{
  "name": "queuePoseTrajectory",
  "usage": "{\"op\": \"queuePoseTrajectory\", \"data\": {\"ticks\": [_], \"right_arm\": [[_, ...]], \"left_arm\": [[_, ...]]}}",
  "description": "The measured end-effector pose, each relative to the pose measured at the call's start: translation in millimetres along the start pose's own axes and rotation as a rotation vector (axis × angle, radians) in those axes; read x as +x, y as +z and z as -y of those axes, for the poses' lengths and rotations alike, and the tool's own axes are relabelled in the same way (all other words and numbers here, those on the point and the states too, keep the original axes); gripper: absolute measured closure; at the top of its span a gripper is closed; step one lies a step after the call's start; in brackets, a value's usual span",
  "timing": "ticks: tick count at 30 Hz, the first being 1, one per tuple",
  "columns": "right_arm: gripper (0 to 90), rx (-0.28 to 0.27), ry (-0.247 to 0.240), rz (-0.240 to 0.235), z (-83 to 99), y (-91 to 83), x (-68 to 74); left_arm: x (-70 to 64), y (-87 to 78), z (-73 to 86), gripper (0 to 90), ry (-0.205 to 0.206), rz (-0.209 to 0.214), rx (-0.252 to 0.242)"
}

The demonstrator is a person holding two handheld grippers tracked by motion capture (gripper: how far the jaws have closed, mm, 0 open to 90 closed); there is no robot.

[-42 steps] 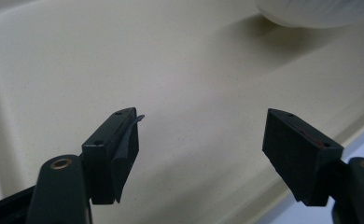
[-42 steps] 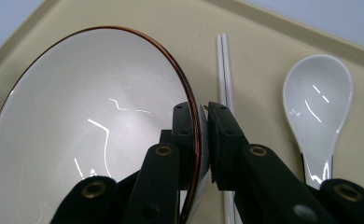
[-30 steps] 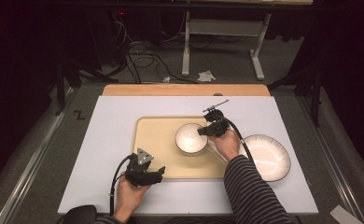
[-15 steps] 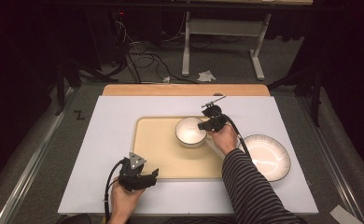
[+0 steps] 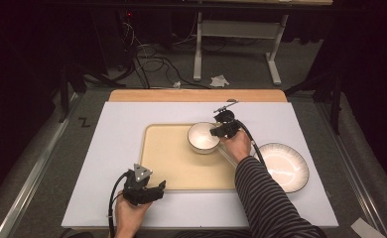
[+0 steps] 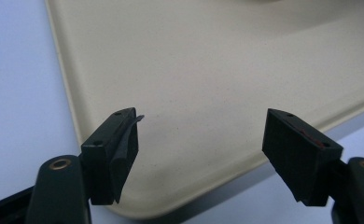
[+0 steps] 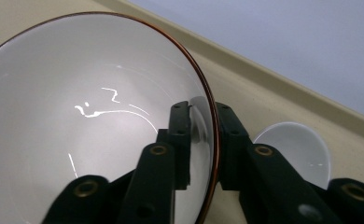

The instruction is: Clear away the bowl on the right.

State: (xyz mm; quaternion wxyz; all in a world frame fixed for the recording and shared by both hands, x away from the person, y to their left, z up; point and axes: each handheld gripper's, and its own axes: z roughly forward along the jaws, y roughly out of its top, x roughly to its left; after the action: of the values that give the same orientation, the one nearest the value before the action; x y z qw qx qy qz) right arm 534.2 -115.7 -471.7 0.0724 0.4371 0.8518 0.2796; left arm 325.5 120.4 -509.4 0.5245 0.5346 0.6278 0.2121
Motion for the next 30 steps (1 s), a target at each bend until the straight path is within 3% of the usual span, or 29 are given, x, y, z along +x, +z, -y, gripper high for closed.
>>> {"op": "queuePoseTrajectory", "data": {"ticks": [1,6,10,16,18,26,30], "right_arm": [[74.9,0.000,0.000,0.000,0.0,0.0,0.0],[58.5,-0.007,0.001,0.019,-4.9,4.3,-2.5],[53.2,-0.007,0.001,0.026,-4.7,6.8,-2.9],[50.8,-0.015,-0.002,0.036,-4.0,4.6,-1.7],[50.2,-0.029,0.015,0.014,-4.3,1.5,-1.7],[50.3,-0.054,-0.004,-0.008,0.2,-14.5,0.5],[50.3,-0.075,-0.025,-0.009,5.1,-25.7,1.5]], "left_arm": [[0.0,0.0,0.0,27.2,0.000,0.000,0.000],[3.3,-3.2,-0.3,27.0,-0.008,-0.014,-0.008],[4.4,-4.6,-0.2,27.1,-0.009,-0.018,-0.006],[3.2,-3.4,0.7,25.4,-0.009,-0.012,-0.002],[3.0,-3.2,0.7,25.4,-0.008,-0.011,-0.001],[2.4,-1.0,-1.1,25.9,-0.016,-0.010,-0.004],[0.6,2.6,-1.3,25.8,-0.023,0.003,0.034]]}}
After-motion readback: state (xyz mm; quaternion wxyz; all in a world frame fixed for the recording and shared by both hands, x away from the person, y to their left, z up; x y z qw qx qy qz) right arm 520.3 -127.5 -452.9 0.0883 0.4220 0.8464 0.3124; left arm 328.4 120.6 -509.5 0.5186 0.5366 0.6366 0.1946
